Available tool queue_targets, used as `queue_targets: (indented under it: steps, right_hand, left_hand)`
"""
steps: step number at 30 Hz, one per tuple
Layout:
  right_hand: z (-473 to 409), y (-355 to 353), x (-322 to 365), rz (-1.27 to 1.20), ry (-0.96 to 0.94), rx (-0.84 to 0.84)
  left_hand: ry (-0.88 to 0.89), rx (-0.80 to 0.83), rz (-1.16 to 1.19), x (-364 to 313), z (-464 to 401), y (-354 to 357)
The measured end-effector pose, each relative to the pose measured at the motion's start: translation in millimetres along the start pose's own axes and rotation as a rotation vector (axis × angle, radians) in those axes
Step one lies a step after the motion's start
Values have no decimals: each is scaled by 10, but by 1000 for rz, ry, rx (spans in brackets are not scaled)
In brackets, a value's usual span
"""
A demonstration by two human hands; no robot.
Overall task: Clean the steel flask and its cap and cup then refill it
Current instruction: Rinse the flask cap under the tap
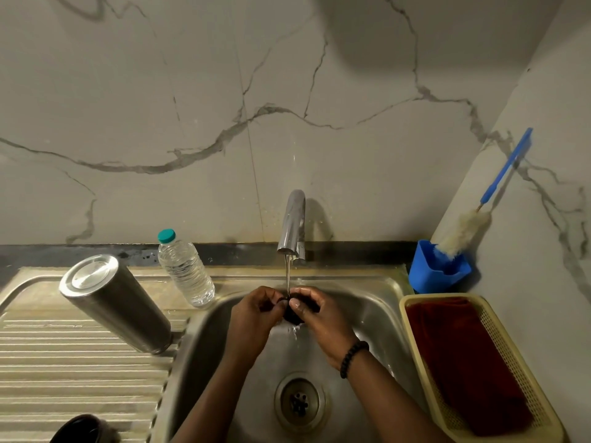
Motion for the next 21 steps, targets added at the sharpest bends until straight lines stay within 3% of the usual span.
queue_targets:
  steps: [5,8,10,14,17,21]
  right_hand:
    - [-23,-24,79,151,-112,33]
    - [27,56,121,70,-65,124]
    - [26,33,176,42,-80,122]
    - [2,-69,247,1,-118,70]
    - [25,-65,246,33,-154,81]
    - [39,-40,198,3,-132,121]
  left_hand:
    - [350,-50,-214,-325,28,-8]
    - [383,-107,-152,-394,70,-33]
    - [257,-110,-38,-293,101,-33]
    - [-191,-67,330,-30,149,85]
    - [-262,26,340,-26,188,181]
    - [-288,32,466,-21,159,144]
Point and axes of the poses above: each hand's wrist, its own z-axis away from the middle knuckle, its own y-axis out of the palm, x = y × z, the point moved 9 cm from there along -z, towards the middle knuckle, and after that the axes turned 15 degrees about -x, right-handed, at the moved point
